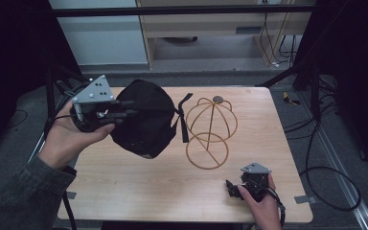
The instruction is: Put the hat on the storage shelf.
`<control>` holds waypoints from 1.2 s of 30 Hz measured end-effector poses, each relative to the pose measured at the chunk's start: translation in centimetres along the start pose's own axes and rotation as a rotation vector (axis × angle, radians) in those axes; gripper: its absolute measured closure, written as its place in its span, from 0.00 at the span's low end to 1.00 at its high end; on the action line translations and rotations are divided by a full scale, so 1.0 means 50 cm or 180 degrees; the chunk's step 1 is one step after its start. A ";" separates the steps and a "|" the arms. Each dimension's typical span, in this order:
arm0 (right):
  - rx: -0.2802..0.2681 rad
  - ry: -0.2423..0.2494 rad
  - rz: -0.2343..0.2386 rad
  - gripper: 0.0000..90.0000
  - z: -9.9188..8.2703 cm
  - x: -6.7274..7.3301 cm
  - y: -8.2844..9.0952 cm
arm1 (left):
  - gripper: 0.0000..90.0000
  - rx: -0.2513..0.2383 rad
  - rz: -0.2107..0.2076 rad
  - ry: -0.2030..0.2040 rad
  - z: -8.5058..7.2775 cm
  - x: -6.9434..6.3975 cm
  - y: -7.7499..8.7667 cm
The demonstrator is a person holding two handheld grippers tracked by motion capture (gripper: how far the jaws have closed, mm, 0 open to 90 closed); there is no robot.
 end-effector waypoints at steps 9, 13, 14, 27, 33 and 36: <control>-0.0001 -0.0009 -0.0011 0.01 -0.001 -0.001 0.001 | 0.82 -0.0001 -0.0077 -0.0122 0.050 -0.019 -0.039; 0.0003 -0.0011 -0.0008 0.01 -0.001 -0.001 0.001 | 0.82 -0.0023 -0.0115 -0.0147 0.064 -0.023 -0.054; 0.0017 -0.0033 0.0004 0.01 -0.001 0.000 0.002 | 0.82 -0.0026 -0.0132 -0.0165 0.072 -0.024 -0.061; 0.0003 -0.0003 0.0005 0.01 -0.001 -0.002 0.001 | 0.82 0.0012 -0.0214 -0.0244 0.120 -0.035 -0.115; 0.0007 -0.0011 -0.0006 0.00 -0.001 -0.002 0.000 | 0.82 -0.0023 -0.0237 -0.0235 0.132 -0.035 -0.133; 0.0005 -0.0009 0.0003 0.01 -0.001 -0.002 0.000 | 0.82 -0.0036 -0.0244 -0.0227 0.138 -0.033 -0.137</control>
Point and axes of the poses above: each handheld gripper's, and its own axes: y roughly backward along the jaws, z roughly out of its top, x roughly to its left, the point moved 1 cm from there along -y, roughly forward along the jaws, and after that the axes turned 6 degrees about -z, right-handed, at the moved point
